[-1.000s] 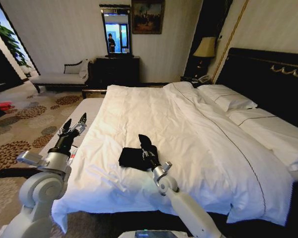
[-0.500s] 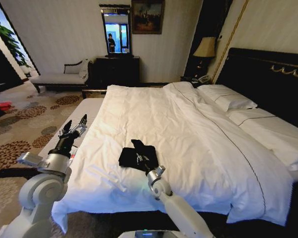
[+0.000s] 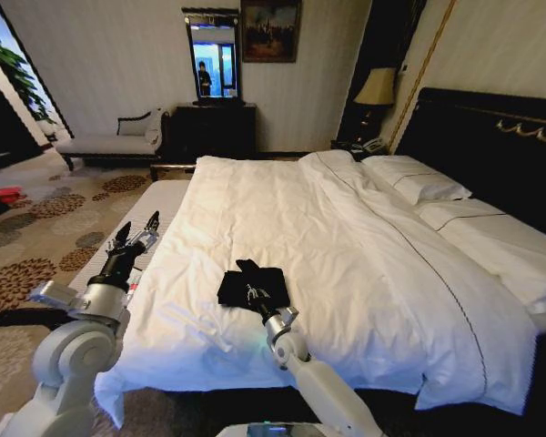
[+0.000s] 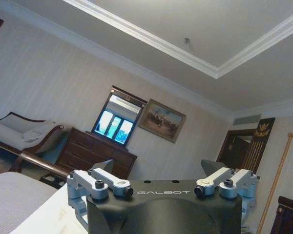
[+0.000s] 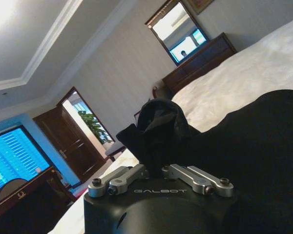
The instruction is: Fold the clothes on the bed.
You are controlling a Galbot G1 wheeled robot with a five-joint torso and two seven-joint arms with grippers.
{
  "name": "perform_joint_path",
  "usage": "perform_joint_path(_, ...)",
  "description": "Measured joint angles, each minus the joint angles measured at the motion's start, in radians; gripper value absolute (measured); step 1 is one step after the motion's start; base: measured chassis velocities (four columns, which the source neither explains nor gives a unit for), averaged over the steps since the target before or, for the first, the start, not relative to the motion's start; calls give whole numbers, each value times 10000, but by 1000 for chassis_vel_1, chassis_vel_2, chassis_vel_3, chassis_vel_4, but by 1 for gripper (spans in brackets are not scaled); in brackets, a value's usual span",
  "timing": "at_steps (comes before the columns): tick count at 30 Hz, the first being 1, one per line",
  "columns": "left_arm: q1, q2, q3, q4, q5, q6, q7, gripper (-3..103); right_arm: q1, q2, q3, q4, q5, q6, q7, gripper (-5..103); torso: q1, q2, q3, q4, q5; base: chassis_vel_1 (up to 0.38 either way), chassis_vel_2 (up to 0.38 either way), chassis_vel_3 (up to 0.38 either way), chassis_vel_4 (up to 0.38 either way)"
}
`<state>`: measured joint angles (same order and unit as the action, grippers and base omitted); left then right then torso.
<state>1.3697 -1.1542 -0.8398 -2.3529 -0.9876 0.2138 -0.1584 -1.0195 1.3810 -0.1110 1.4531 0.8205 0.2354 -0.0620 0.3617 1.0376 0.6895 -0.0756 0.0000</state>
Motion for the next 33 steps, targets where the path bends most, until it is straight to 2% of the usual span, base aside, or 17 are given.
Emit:
perform_joint_path(4,41,4,-6,-10,16,-2,7,100,-51,26,-148,130,-65,51,-62,2,0,0,0,0,0,0,0,0,0)
perform_joint_path(5,49,7,-7,-21,22,-2,12,100,-53,29,-209,193,-35,57,-72,6,0,0,0,0,0,0,0,0,0)
perform_joint_path(6,49,7,-7,-21,22,-2,12,100,-53,29,-209,193,-35,57,-72,6,0,0,0,0,0,0,0,0,0)
perform_joint_path(7,54,9,-9,-27,24,-2,12,100,-52,34,-287,257,-24,78,-96,12,0,0,0,0,0,0,0,0,0)
perform_joint_path(8,56,10,-9,-27,26,-2,14,100,-48,39,-338,289,-24,102,-109,12,0,0,0,0,0,0,0,0,0)
perform_joint_path(11,73,9,-10,-27,59,-3,16,100,-9,77,-691,404,-67,243,-119,27,0,0,0,1,-1,0,0,0,0)
perform_joint_path(13,80,7,-10,-26,66,-4,17,100,-5,81,-756,402,-129,279,-119,27,0,0,0,1,0,0,0,0,0)
perform_joint_path(16,131,3,-33,-32,83,-12,26,100,72,153,-880,42,-721,495,-119,44,0,0,0,1,0,0,0,0,0)
perform_joint_path(19,160,5,-55,-46,84,-19,28,100,100,176,-834,-87,-847,577,-119,49,0,0,0,1,0,0,0,0,0)
perform_joint_path(20,190,25,-89,-52,84,-29,31,100,105,133,-821,-32,-839,609,-127,60,0,0,0,1,0,0,0,0,0)
perform_joint_path(22,199,31,-97,-52,84,-30,33,100,101,98,-836,59,-816,617,-140,60,0,0,0,0,0,0,0,0,0)
perform_joint_path(26,198,39,-117,-51,85,-35,38,100,-51,-244,-1025,1126,-413,797,-776,82,0,0,0,1,0,0,0,0,0)
perform_joint_path(28,195,35,-107,-42,100,-36,41,100,-119,-360,-1072,1553,-264,807,-869,82,0,0,0,0,1,0,0,0,0)
perform_joint_path(31,186,2,-54,16,207,-40,51,100,-108,-560,-860,2209,90,717,-902,97,-1,1,-1,0,1,0,0,0,0)
perform_joint_path(33,187,-15,-35,28,233,-41,52,100,-1,-581,-700,2166,186,648,-866,99,-2,0,-1,0,0,0,0,0,0)
